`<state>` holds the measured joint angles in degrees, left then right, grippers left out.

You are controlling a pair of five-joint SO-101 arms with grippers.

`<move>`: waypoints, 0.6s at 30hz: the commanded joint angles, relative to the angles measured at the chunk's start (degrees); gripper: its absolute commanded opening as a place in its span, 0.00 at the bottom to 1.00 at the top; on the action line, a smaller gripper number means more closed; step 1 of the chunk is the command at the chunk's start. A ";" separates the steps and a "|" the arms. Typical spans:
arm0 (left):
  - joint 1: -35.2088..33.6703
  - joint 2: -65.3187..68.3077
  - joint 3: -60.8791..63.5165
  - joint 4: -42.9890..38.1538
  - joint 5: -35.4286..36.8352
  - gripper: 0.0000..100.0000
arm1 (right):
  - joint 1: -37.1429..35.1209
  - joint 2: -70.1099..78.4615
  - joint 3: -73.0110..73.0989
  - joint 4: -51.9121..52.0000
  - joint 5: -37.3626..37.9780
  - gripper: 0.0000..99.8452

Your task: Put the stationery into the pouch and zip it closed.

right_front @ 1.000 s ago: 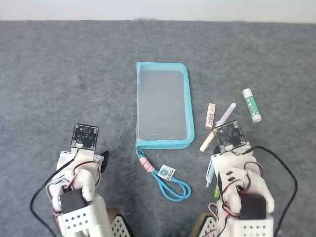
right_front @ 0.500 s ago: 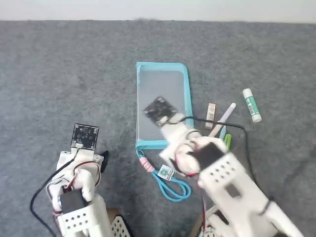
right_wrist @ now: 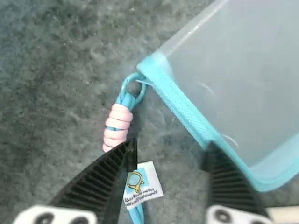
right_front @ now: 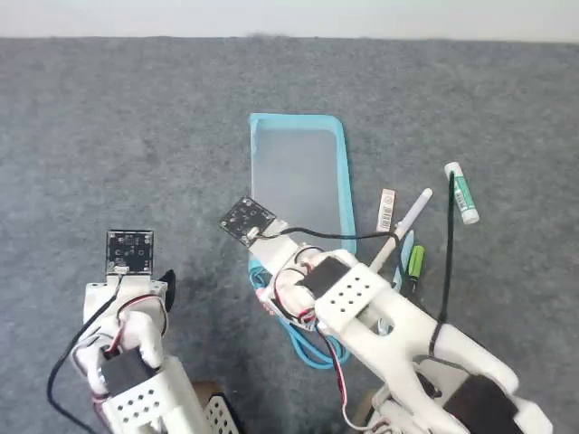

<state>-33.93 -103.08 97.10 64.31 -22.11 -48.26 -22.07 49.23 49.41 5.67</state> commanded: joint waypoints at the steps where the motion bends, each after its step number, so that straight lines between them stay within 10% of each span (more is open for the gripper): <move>1: -0.26 -1.23 -0.57 -1.93 -0.35 0.30 | -3.56 1.71 -5.10 -0.22 -0.35 0.31; 18: 0.00 -1.23 -0.57 -2.02 -0.35 0.30 | -6.02 15.08 -7.91 -5.23 1.23 0.31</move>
<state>-33.76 -103.08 97.10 63.96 -22.11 -53.98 -6.77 44.04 45.10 6.11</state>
